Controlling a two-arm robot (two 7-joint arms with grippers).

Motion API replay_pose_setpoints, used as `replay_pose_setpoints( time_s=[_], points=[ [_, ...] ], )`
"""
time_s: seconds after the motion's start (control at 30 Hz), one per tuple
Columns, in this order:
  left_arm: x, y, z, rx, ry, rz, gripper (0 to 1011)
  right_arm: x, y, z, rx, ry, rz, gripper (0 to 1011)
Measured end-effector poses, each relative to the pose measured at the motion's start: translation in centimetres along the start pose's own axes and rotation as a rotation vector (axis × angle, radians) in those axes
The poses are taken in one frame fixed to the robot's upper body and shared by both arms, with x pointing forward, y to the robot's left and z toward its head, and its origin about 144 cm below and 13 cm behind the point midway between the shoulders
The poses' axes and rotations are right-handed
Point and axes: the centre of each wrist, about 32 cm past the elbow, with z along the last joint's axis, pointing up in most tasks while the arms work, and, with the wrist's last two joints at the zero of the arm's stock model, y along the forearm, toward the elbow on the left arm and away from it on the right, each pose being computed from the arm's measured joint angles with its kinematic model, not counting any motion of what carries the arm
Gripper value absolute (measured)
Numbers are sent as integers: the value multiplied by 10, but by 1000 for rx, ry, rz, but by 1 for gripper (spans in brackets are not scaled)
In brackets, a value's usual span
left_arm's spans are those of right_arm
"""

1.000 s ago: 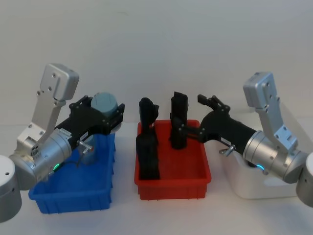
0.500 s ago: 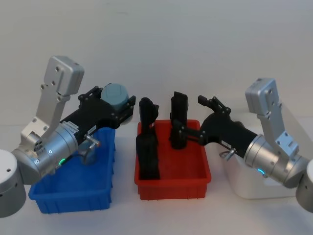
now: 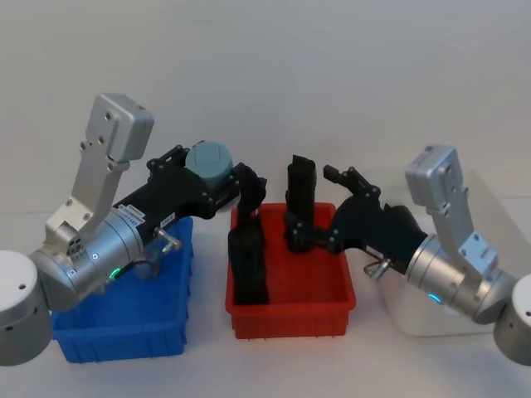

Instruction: Pick the cotton swabs from the blue box and place them into the white box.

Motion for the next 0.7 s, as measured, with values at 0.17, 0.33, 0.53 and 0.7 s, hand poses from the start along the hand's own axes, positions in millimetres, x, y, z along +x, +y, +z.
replay_pose_setpoints(
  time_s=[0.17, 0.33, 0.53, 0.7],
  points=[
    [-1, -1, -1, -1, 3, -5, 666, -3, 2, 0, 1, -12, 12, 1001],
    [-2, -1, -1, -1, 5, -7, 665, -6, 4, 1, -7, -13, 26, 1002],
    [-3, -1, -2, -1, 8, -10, 665, -9, 8, 2, -25, -4, 43, 1001],
    [-4, -1, -2, -2, 9, -12, 665, -13, 12, 4, -42, 5, 65, 1002]
  ],
)
